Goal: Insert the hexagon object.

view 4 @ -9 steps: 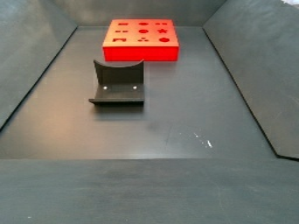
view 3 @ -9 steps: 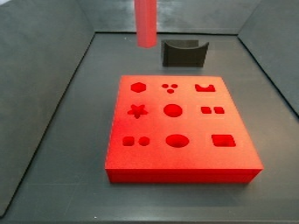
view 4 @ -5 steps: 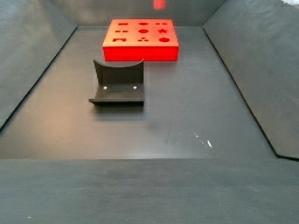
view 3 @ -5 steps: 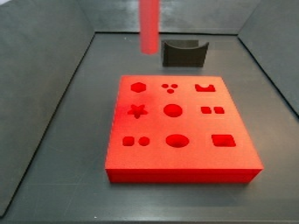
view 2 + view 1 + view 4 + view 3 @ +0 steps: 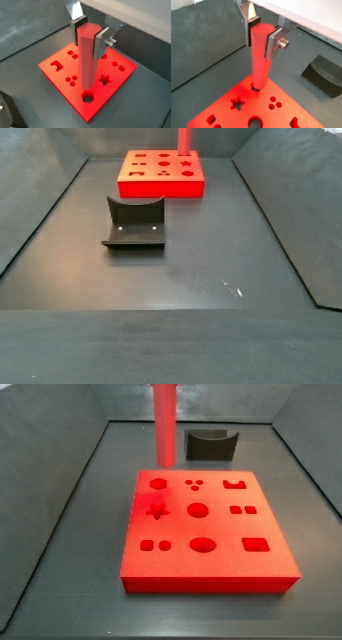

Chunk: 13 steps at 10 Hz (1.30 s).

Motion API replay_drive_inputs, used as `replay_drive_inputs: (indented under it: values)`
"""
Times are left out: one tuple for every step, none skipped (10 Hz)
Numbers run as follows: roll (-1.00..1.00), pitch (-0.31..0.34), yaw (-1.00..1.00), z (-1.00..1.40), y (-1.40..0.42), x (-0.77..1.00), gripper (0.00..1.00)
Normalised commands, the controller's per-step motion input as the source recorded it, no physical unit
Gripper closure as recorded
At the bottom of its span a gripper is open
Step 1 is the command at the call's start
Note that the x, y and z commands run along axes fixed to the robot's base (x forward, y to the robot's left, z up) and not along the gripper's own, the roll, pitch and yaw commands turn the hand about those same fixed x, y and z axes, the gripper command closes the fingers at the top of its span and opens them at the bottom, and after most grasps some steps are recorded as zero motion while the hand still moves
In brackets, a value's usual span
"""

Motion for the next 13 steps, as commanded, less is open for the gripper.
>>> replay_drive_inputs:
  values:
    - [0.0,-0.031,-0.01,-0.32,0.08,0.0,1.0]
    - [0.03,-0.01,-0.03,-0.31,0.17,-0.03,1.0]
    - [0.11,0.0,-0.01,-0.16,0.14,-0.07,1.0]
    - [0.11,0.0,-0.04,-0.23,0.14,-0.05,1.0]
    - [0.02,-0.029,0.0,-0.36,0.04,-0.02,1.0]
    - [0.01,-0.043,0.0,-0.36,0.01,-0.05,1.0]
    - [0.01,-0.046,0.0,-0.32,0.0,0.0,1.0]
    - [0.01,-0.034,0.0,-0.29,0.0,0.0,1.0]
    - [0.01,-0.03,0.0,-0.25,0.0,0.0,1.0]
    - [0.01,-0.027,0.0,-0.22,0.0,0.0,1.0]
    - [0.02,-0.021,0.0,-0.19,0.0,0.0,1.0]
    - [0.05,-0.02,0.0,-0.19,0.0,0.01,1.0]
    - [0.08,-0.019,0.0,-0.21,0.0,0.07,1.0]
